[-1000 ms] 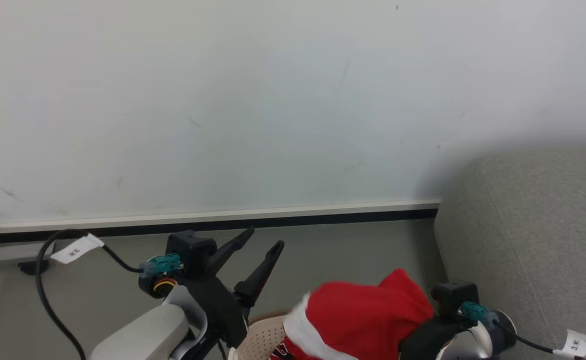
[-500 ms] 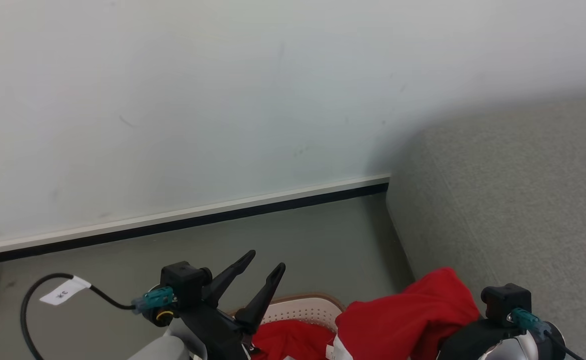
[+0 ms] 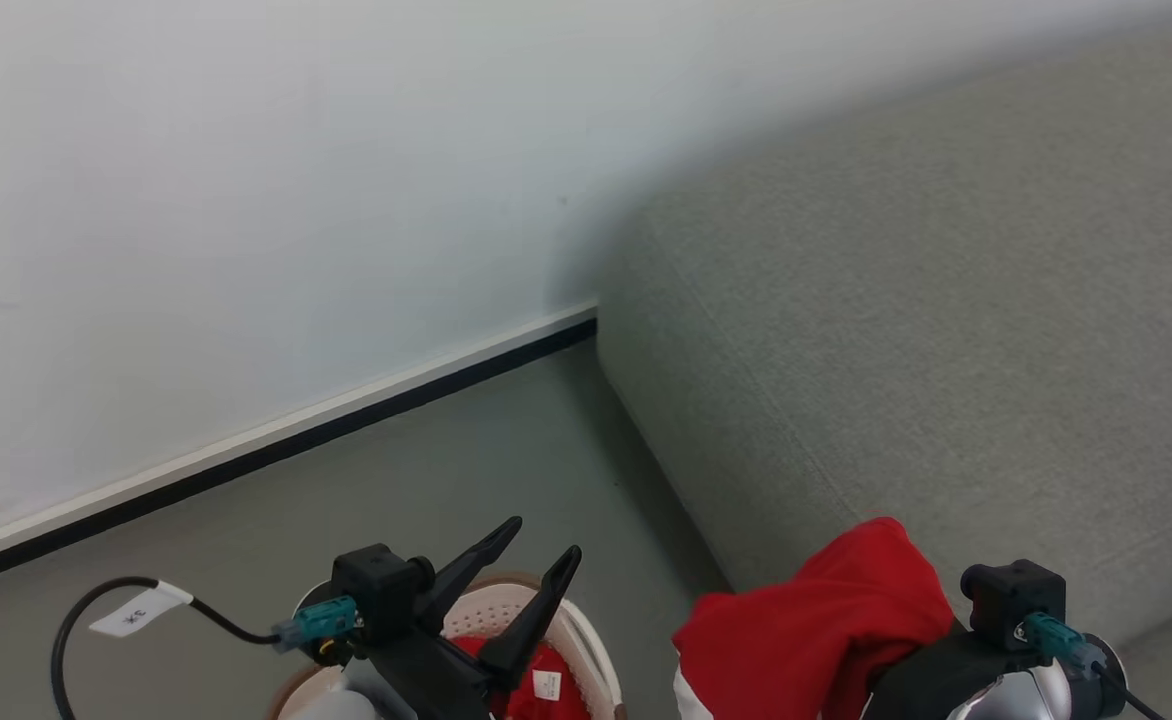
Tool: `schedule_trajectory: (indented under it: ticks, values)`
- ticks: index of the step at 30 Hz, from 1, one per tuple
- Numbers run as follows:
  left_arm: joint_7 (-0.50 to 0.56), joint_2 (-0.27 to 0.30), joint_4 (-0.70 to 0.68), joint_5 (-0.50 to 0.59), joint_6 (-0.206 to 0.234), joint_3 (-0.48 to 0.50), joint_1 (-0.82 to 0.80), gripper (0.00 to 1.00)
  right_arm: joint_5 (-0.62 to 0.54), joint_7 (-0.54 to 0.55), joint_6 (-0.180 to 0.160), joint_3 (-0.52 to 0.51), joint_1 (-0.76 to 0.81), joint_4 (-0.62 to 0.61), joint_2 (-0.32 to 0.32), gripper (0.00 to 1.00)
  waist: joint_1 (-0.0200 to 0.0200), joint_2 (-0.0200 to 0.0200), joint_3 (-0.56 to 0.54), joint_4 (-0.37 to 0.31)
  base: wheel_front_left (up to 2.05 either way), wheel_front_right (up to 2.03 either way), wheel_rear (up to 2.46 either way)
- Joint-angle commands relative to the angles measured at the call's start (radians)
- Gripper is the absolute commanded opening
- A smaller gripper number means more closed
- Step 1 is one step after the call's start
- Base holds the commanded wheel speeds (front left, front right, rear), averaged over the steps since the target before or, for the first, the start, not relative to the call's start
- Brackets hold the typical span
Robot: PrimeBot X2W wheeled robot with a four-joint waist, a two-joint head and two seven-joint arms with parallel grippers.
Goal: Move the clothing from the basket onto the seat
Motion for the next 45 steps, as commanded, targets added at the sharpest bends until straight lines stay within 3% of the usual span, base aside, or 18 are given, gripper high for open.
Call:
schedule_trajectory:
  ticks: [1, 12, 26, 33, 39, 45]
  values:
    - [-0.003, 0.010, 0.003, 0.007, -0.006, -0.003, 0.013, 1.00, 0.003, -0.007, 0.000, 0.003, 0.003, 0.001, 0.008, 0.00, 0.0000, -0.0001, 0.053, -0.126, 0.00, 0.00, 0.00]
    - [0.028, 0.012, 0.004, 0.027, -0.024, -0.035, -0.051, 1.00, -0.007, -0.039, 0.000, -0.033, 0.025, 0.005, 0.035, 0.00, 0.0000, -0.0001, 0.103, -0.163, 0.00, 0.00, 0.00]
    - [0.039, 0.015, 0.000, 0.030, -0.015, -0.055, -0.041, 1.00, -0.003, -0.046, 0.000, 0.001, -0.075, 0.034, 0.027, 0.00, 0.0000, -0.0001, 0.127, -0.157, 0.00, 0.00, 0.00]
    - [0.080, 0.026, -0.045, 0.043, -0.028, -0.093, -0.067, 1.00, 0.060, -0.024, 0.000, 0.053, -0.218, 0.049, -0.083, 0.00, 0.0000, -0.0001, 0.194, -0.085, 0.00, 0.00, 0.00]
    - [0.129, 0.027, -0.113, 0.056, -0.041, -0.127, -0.118, 1.00, 0.149, -0.009, 0.000, -0.011, -0.369, 0.073, -0.206, 0.00, 0.0000, -0.0001, 0.303, 0.032, 0.00, 0.00, 0.00]
    - [0.144, 0.050, -0.207, 0.087, -0.023, -0.122, -0.166, 1.00, 0.213, 0.029, 0.000, -0.080, -0.549, 0.134, -0.325, 0.00, 0.0000, -0.0001, 0.439, 0.117, 0.00, 0.00, 0.00]
